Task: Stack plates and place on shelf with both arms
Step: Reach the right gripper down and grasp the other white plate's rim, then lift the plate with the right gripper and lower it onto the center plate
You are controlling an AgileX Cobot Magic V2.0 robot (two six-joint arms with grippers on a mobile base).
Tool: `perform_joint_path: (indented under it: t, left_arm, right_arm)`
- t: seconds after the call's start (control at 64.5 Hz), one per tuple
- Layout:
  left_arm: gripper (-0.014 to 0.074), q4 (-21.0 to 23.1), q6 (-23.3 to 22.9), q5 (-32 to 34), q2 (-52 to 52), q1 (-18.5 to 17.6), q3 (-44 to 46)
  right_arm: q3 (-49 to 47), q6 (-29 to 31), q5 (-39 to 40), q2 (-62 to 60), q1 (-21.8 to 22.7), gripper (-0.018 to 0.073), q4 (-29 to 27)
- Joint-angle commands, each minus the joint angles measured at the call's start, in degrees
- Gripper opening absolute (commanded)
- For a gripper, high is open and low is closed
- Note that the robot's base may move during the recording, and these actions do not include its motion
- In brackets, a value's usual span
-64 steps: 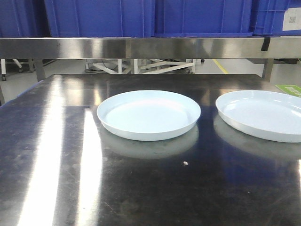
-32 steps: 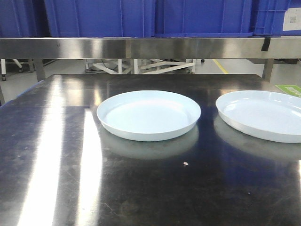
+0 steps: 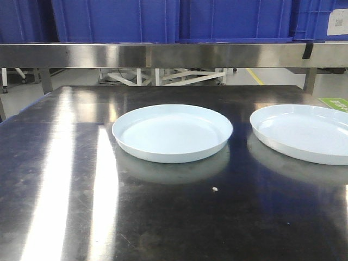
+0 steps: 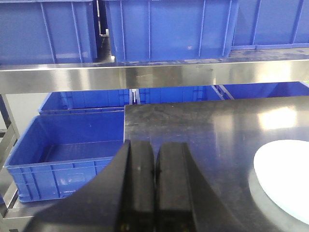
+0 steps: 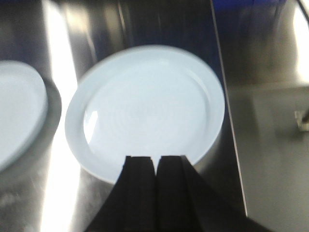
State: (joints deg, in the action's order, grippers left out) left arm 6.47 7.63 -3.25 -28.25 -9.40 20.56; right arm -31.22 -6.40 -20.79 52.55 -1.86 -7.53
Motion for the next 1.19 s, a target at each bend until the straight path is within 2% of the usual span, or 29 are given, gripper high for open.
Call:
perform_joint_path:
  t: [0.0,0.14,0.295,0.372,0.434,0.527,0.605,0.837,1.178]
  left_arm:
    - [0.0083,0.46,-0.42,4.48,-0.28,0.08,1.52]
    - [0.0083,0.46,-0.42,4.48,-0.28,0.08,1.52]
    - [0.0083,0.46,-0.42,4.48,-0.28,0.08,1.52]
    - [0.0083,0.46,-0.42,4.48,-0.28,0.08,1.52]
    - [0.0083,0.46,-0.42,4.48,-0.28,0.08,1.52]
    - [0.0083,0.46,-0.42,4.48,-0.28,0.08,1.52]
    - [0.0083,0.46,-0.42,4.48,-0.28,0.08,1.52]
    - [0.0083,0.46,-0.42,4.48,-0.28,0.08,1.52]
    - [0.0083,0.46,-0.42,4.48,-0.28,0.08,1.52]
  right_arm:
    - [-6.96,-0.01,-3.08,5.77,0.14,0.0059,-0.28]
    - [-15.98,-0.01,-9.79,15.87,1.31,0.0059,-0.14]
    - [-26.25,0.4,-23.69,25.72,5.38,0.0073,0.23]
    - [-31.49,0.46,-29.35,30.03,7.58,0.0135,0.31]
    - [-34.88,0.94,-32.02,32.62,9.32,0.0218,0.44]
    - [-39.17,1.01,-32.47,35.97,10.86,0.0326,0.65]
    - [-41.78,1.45,-32.43,38.6,11.27,0.0356,0.65]
    - [-45.84,1.51,-32.41,46.72,11.08,0.0356,0.65]
    - [-46.1,1.87,-30.65,49.88,11.03,0.0354,0.65]
